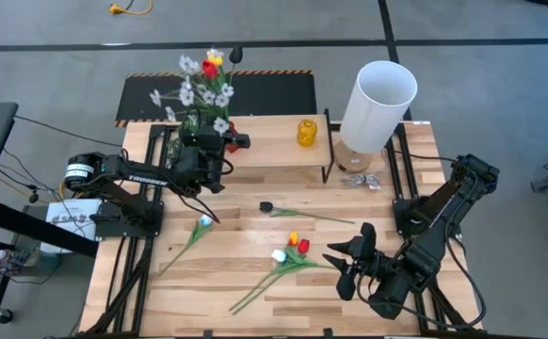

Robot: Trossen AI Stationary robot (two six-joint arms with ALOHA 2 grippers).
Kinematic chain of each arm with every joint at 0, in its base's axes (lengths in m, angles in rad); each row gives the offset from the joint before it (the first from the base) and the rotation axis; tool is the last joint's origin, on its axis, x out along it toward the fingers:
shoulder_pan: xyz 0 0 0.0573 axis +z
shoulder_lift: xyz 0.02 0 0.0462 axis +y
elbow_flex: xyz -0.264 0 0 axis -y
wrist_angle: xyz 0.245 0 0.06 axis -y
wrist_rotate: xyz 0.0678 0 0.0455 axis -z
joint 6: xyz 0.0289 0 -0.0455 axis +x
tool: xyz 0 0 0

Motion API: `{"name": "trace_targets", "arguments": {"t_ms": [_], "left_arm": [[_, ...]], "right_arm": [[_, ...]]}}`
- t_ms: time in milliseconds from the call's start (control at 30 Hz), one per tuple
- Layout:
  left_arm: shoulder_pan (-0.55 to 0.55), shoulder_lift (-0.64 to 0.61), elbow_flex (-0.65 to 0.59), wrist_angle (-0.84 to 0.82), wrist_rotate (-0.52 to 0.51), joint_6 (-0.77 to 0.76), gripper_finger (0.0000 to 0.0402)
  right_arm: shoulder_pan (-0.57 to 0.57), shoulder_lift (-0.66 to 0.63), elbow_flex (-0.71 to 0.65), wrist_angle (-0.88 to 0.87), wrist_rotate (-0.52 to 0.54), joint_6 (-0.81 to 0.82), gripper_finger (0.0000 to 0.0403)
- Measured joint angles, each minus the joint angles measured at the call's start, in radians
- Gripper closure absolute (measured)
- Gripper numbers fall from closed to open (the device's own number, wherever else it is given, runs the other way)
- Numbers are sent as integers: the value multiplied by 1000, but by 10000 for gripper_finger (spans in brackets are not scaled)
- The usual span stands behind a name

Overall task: Pick and place flowers into a vace then onto a shelf
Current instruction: Put the white flowers into the red vase on the shelf

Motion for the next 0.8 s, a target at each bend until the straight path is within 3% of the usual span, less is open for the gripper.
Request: {"name": "trace_targets", "arguments": {"t_ms": [400, 800], "left_arm": [[-53, 0, 1, 0, -86, 71, 233], [-143, 0, 1, 0, -189, 74, 221]], "right_arm": [[2, 0, 0, 3, -2, 0, 280], [2, 0, 0, 3, -29, 0, 280]]}}
